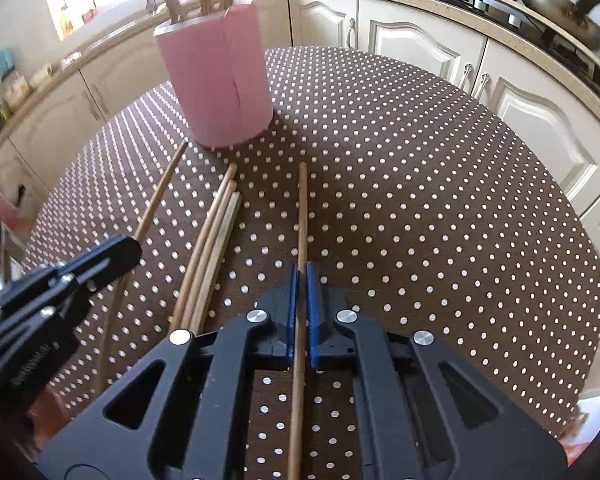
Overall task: Organize utensils
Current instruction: 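Lift both held chopsticks upright and carry them over the pink cup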
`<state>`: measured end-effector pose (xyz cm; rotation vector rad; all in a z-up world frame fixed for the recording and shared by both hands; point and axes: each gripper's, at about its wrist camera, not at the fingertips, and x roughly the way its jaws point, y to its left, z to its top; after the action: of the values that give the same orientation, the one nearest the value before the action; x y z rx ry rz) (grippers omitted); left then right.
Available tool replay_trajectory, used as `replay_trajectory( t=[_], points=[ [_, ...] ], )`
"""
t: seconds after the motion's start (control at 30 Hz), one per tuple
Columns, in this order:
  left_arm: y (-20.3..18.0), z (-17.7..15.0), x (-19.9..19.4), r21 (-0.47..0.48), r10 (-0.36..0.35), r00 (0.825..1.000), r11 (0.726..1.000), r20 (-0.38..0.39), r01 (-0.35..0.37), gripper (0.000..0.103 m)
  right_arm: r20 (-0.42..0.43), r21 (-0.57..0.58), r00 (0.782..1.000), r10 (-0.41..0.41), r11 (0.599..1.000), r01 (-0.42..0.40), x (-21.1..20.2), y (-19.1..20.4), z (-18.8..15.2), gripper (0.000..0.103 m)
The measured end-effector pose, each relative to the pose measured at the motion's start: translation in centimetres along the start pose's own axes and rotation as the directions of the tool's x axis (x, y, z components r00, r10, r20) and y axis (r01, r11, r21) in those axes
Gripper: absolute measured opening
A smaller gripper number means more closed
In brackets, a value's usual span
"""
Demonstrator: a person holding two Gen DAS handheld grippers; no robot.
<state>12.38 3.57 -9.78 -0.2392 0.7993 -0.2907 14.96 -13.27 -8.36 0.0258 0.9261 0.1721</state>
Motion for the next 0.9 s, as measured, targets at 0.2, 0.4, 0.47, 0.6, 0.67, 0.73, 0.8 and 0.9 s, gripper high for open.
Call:
replay_trajectory(
  t=[0.2, 0.4, 0.47, 0.6, 0.67, 0.73, 0.8, 0.9],
  points=[
    [-1.1, 0.8, -1.1, 0.044, 0.044, 0.998, 0.998, 0.046, -0.046, 0.007, 0.107, 0.012, 0.993, 0.049, 0.999, -0.050, -3.3, -0.4, 1.2, 0.005],
    [-2.2, 2.4, -3.1, 0.073, 0.063, 0.990, 0.995, 0.125, -0.072, 0.007, 0.165, -0.034, 0.984, 0.060, 0.998, -0.055, -5.5, -0.2, 2.2, 0.005],
    [-2.3, 2.7, -3.6, 0.079, 0.068, 0.987, 0.994, 0.143, -0.080, 0.007, 0.141, -0.086, 0.989, 0.035, 0.996, -0.023, -5.0, 0.3, 2.2, 0.006],
    [-2.4, 2.8, -3.4, 0.077, 0.075, 0.989, 0.993, 0.131, -0.086, 0.007, 0.079, -0.093, 0.997, -0.013, 0.995, 0.021, -3.0, 0.0, 1.6, 0.042],
    [-2.3, 2.6, -3.1, 0.075, 0.080, 0.990, 0.993, 0.120, -0.089, 0.007, 0.071, -0.080, 0.997, -0.026, 0.996, 0.032, -2.3, -0.4, 1.3, 0.068],
    [-2.3, 2.4, -2.8, 0.075, 0.080, 0.991, 0.993, 0.110, -0.089, 0.007, 0.045, -0.090, 0.998, -0.042, 0.995, 0.046, -1.5, -0.5, 1.0, 0.068],
    [-2.2, 2.3, -2.6, 0.076, 0.079, 0.991, 0.993, 0.104, -0.087, 0.007, 0.018, -0.094, 0.999, -0.048, 0.994, 0.050, -0.5, -0.6, 0.8, 0.062],
    [-2.1, 2.3, -2.2, 0.071, 0.078, 0.992, 0.994, 0.094, -0.085, 0.007, -0.052, -0.106, 0.997, -0.049, 0.993, 0.044, 1.0, -0.4, 0.4, 0.047]
  ],
)
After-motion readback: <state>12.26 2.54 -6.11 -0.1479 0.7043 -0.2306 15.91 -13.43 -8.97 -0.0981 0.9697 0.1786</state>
